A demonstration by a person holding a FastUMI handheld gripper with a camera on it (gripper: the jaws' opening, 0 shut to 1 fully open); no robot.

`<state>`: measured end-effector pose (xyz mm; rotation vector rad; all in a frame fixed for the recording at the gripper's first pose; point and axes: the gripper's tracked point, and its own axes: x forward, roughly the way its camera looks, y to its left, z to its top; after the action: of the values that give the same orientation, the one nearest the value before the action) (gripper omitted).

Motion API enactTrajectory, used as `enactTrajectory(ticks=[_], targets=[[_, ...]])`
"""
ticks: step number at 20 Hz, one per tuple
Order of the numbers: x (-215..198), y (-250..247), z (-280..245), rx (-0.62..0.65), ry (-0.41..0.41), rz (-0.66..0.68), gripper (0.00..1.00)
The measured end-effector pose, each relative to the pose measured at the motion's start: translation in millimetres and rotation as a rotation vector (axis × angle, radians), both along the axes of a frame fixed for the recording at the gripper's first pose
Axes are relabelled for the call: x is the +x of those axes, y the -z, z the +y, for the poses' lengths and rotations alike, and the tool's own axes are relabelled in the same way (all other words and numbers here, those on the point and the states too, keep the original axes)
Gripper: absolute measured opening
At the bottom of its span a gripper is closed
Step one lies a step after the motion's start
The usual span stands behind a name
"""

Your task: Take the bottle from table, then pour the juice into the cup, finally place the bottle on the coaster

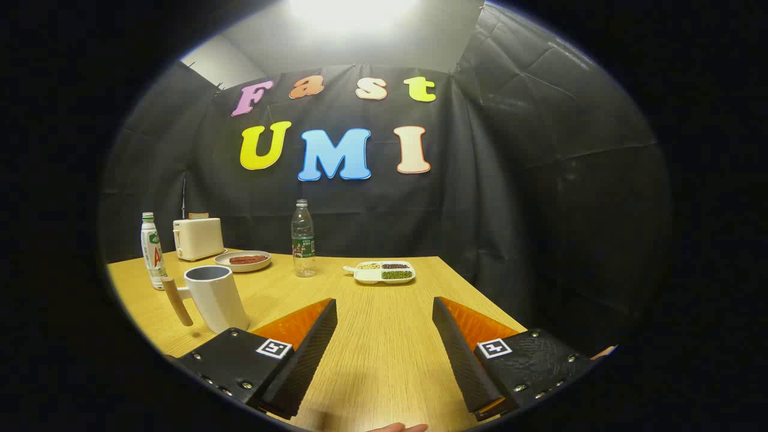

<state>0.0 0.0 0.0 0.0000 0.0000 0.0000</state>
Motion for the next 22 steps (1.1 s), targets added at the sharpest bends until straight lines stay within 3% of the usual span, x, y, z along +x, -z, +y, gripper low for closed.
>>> enactTrajectory(ticks=[6,10,14,18,22], targets=[[13,2,-2,0.000,0.002,0.007,0.97],[59,2,-4,0.018,0.012,0.027,0.97],[84,-19,-14,0.051,0.080,-0.011,0.97],[71,-62,3,0.030,0.128,-0.086,0.97],[47,-87,27,-0.008,0.199,-0.057,0.97]])
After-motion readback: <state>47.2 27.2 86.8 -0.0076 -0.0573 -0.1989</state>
